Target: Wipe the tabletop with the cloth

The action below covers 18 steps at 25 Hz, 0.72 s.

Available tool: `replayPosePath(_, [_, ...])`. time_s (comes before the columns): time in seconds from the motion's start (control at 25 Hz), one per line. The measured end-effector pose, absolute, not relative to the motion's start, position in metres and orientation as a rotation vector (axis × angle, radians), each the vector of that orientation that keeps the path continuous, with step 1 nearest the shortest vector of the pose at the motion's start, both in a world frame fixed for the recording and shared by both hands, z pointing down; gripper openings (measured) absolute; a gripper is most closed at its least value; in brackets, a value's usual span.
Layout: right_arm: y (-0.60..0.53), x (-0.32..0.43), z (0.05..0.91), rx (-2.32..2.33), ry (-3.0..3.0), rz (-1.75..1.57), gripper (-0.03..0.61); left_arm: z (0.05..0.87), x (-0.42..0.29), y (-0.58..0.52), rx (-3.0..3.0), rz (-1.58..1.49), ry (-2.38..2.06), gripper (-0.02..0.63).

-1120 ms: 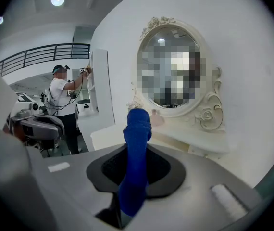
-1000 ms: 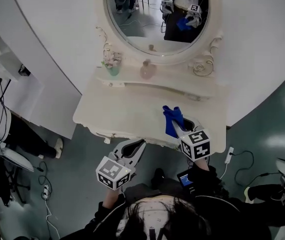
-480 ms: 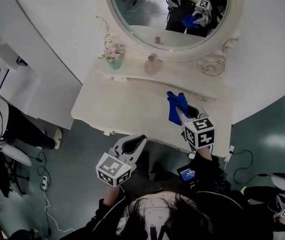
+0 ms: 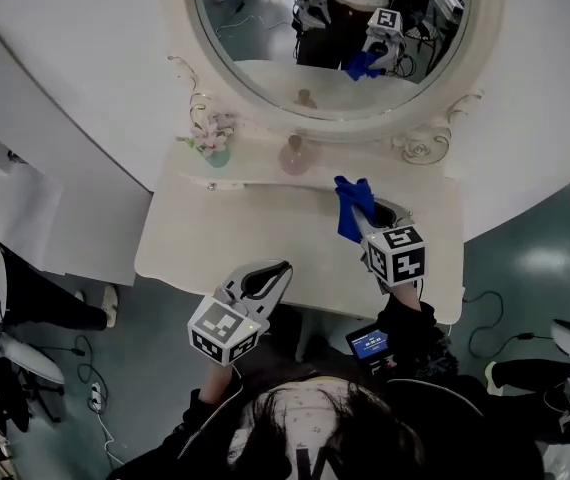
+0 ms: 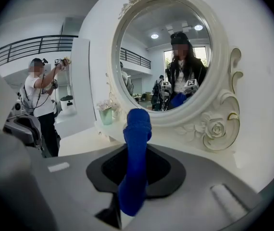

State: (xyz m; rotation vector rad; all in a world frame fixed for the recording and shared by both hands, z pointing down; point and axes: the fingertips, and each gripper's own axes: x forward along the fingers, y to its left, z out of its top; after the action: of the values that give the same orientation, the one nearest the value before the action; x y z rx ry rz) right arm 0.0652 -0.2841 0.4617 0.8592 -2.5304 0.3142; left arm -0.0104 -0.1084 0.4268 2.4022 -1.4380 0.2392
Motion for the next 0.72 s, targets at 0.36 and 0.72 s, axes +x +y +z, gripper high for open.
replayPosePath(0.36, [-0.328,0.026,0.472,0.954,-2.442,0.340,0.080,0.424,-0.058,-0.143,2.459,0.242,-1.343,0.002])
replayPosePath(0.72, [-0.366,-0.006,0.510,0.989,-2.287,0.327,0.080,0.427,-0.087,-0.163,2.501,0.235,-1.266,0.002])
